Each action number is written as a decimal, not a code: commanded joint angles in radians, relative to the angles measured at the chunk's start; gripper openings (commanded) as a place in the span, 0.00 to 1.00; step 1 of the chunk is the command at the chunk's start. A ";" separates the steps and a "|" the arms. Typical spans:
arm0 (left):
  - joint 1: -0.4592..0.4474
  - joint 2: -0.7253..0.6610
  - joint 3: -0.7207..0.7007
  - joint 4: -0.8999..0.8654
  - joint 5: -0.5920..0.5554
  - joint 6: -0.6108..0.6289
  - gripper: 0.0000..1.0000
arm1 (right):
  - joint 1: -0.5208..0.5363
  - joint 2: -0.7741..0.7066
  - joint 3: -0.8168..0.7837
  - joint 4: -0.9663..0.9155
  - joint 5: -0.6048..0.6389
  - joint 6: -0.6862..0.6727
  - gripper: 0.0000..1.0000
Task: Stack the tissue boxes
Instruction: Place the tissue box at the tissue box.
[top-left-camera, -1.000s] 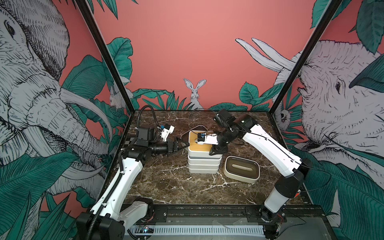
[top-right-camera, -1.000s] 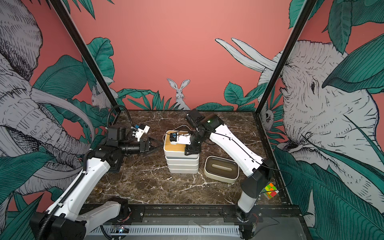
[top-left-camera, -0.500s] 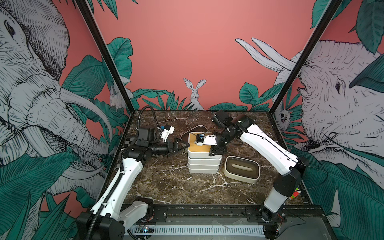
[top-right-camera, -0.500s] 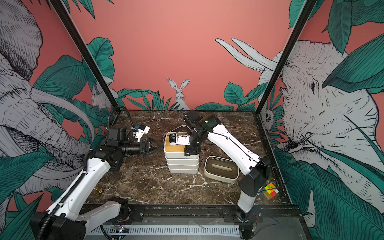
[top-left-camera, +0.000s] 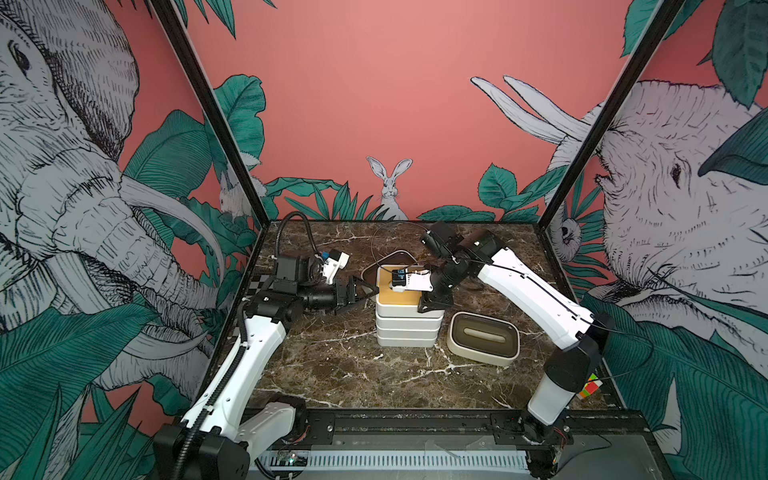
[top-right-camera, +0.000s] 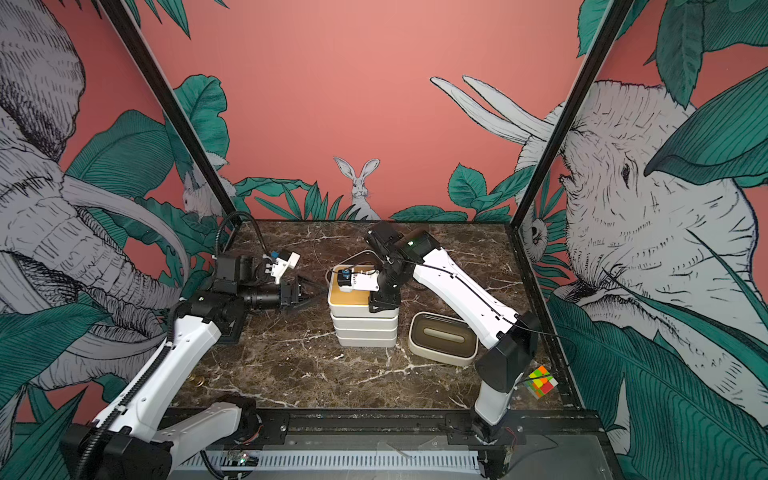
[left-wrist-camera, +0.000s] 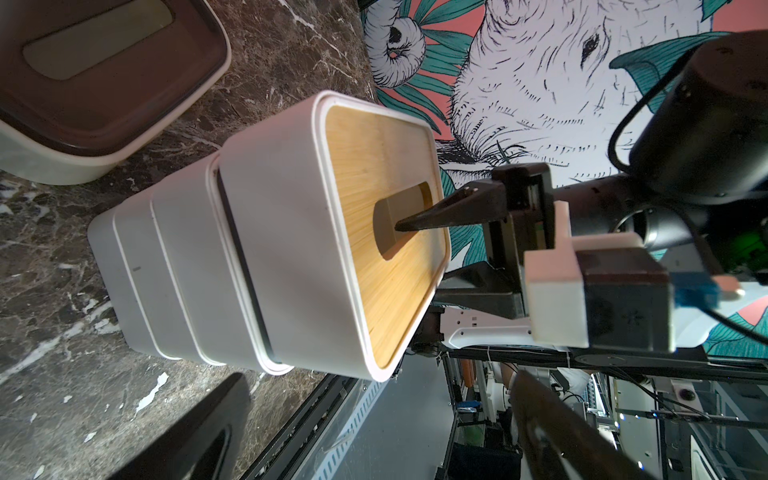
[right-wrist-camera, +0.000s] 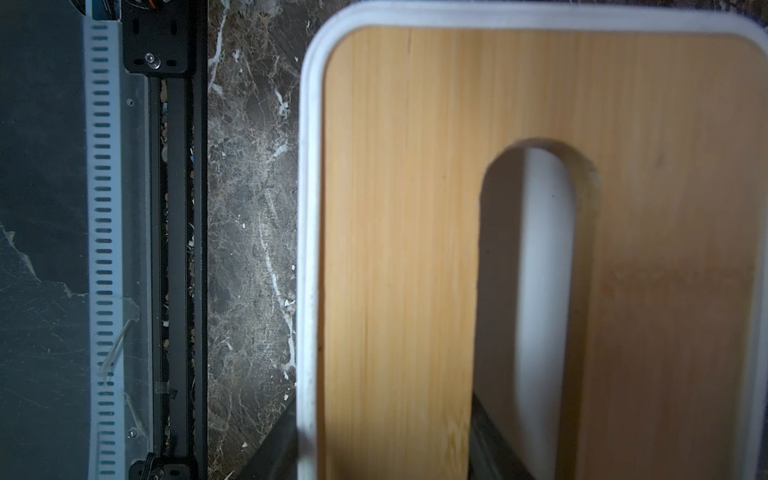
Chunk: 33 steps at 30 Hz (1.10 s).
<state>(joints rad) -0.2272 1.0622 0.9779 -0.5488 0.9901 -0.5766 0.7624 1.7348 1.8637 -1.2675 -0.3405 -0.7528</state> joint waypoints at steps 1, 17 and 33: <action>0.006 -0.005 -0.015 -0.016 0.007 0.018 1.00 | 0.018 -0.015 0.008 0.008 0.001 -0.014 0.41; 0.006 -0.012 -0.019 -0.012 0.007 0.012 1.00 | 0.022 -0.001 0.013 0.000 0.021 0.014 0.43; 0.006 -0.010 -0.021 0.001 0.011 0.002 1.00 | 0.022 -0.007 -0.003 0.010 0.016 0.017 0.46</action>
<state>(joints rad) -0.2272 1.0622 0.9661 -0.5484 0.9901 -0.5758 0.7788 1.7416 1.8633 -1.2705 -0.3103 -0.7403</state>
